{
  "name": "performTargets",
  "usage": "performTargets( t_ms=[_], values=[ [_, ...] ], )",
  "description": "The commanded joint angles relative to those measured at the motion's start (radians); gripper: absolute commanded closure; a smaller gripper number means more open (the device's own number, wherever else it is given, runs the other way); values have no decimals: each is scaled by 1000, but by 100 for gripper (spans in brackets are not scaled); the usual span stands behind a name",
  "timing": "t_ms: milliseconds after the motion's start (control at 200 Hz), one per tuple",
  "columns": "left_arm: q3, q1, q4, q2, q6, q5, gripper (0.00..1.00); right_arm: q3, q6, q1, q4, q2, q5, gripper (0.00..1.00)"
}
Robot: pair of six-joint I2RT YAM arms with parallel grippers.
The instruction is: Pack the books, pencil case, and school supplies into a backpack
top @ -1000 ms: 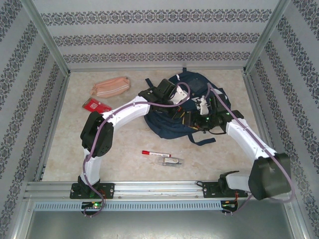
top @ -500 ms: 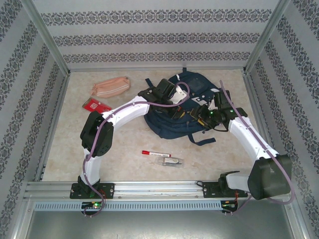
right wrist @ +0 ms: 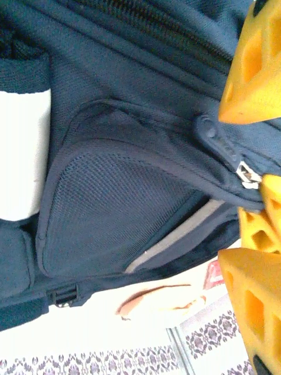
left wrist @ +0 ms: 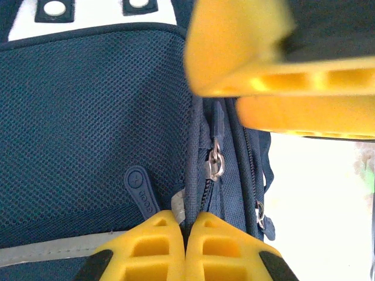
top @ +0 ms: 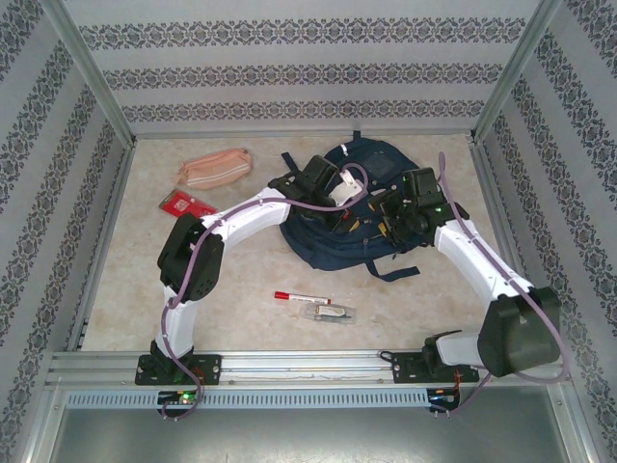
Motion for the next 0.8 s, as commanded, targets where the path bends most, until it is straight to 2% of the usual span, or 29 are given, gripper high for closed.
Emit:
performTargets(
  t_ms=[0,155,280,305,325,365,395,520,640,794],
  values=[
    [-23,8,101,-27,82,70,100,36,63,15,4,66,-14,46],
    [-27,7,117,-30,154,68,100,97,23,35,-27,160,-35,57],
    [-10,7,116,-33,153,42,100,99,24,37,-16,188,-21,90],
    [-10,8,119,-37,134,28,96,103,22,37,-12,189,-26,95],
    [-12,8,121,-43,116,17,89,109,21,37,-12,190,-30,97],
    [-16,8,120,-60,64,-14,74,116,23,37,-11,187,-33,99],
    [-27,8,116,-80,8,-45,69,118,30,38,-9,181,-31,100],
    [-109,7,51,-199,-287,-166,65,137,56,33,2,167,-26,100],
    [-241,-23,42,-282,-571,-183,61,170,61,35,-2,166,-34,100],
    [-322,-118,77,-302,-768,-275,58,175,79,37,12,160,-21,100]
  ],
)
